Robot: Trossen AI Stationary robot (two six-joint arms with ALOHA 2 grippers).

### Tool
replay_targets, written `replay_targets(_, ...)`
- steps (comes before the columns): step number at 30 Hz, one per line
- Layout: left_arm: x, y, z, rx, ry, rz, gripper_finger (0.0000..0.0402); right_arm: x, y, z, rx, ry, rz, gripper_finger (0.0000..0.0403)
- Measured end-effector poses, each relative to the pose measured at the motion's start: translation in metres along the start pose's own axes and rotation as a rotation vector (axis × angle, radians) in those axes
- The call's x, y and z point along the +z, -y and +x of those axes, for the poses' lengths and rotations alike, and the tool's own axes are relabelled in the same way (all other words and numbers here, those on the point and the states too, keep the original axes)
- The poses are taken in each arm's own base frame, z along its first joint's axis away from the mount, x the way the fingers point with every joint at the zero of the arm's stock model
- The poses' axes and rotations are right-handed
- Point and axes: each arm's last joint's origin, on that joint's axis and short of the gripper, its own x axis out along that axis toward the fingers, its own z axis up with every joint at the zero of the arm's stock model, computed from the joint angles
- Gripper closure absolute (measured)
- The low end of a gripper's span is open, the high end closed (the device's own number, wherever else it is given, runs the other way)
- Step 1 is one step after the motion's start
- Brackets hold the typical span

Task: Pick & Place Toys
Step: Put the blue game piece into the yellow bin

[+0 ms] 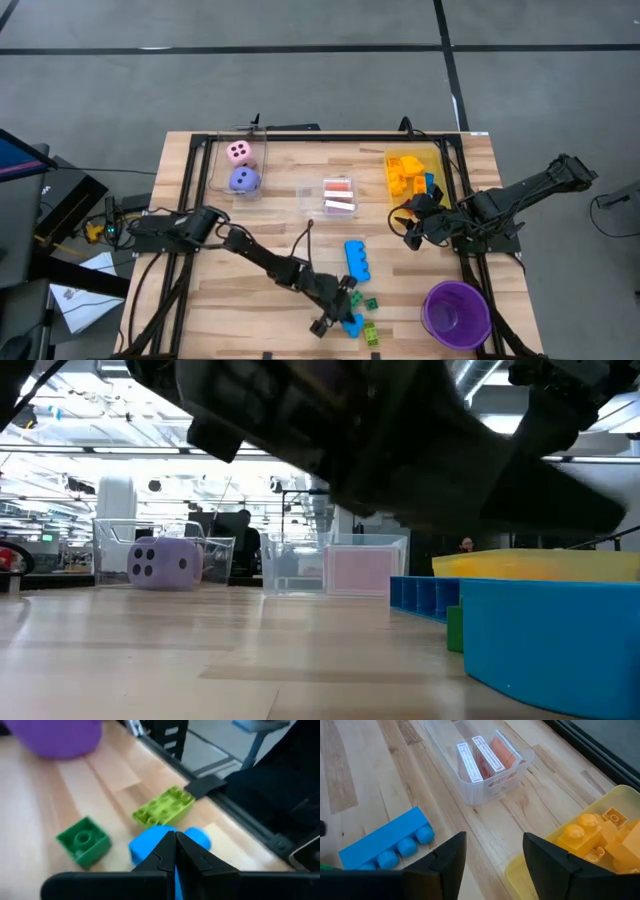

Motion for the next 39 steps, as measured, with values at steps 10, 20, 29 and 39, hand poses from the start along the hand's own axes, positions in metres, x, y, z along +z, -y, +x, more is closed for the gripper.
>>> replay_targets(10,-0.008,0.004,0.001,-0.058,-0.071,-0.037,0.0401,0.0,0.0,0.0,-0.001,-0.001,-0.001,0.0214)
replay_targets(20,-0.009,0.005,-0.015,-0.074,-0.266,-0.089,0.0401,0.0,0.0,0.0,-0.001,-0.001,-0.001,0.0214)
replay_targets(29,-0.021,0.015,-0.056,-0.058,-0.354,-0.146,0.0401,0.0,0.0,0.0,-0.001,-0.001,-0.001,0.0214)
replay_targets(39,-0.052,0.024,-0.125,0.147,-0.311,-0.221,0.0401,0.0,0.0,0.0,0.002,0.003,0.003,0.0214)
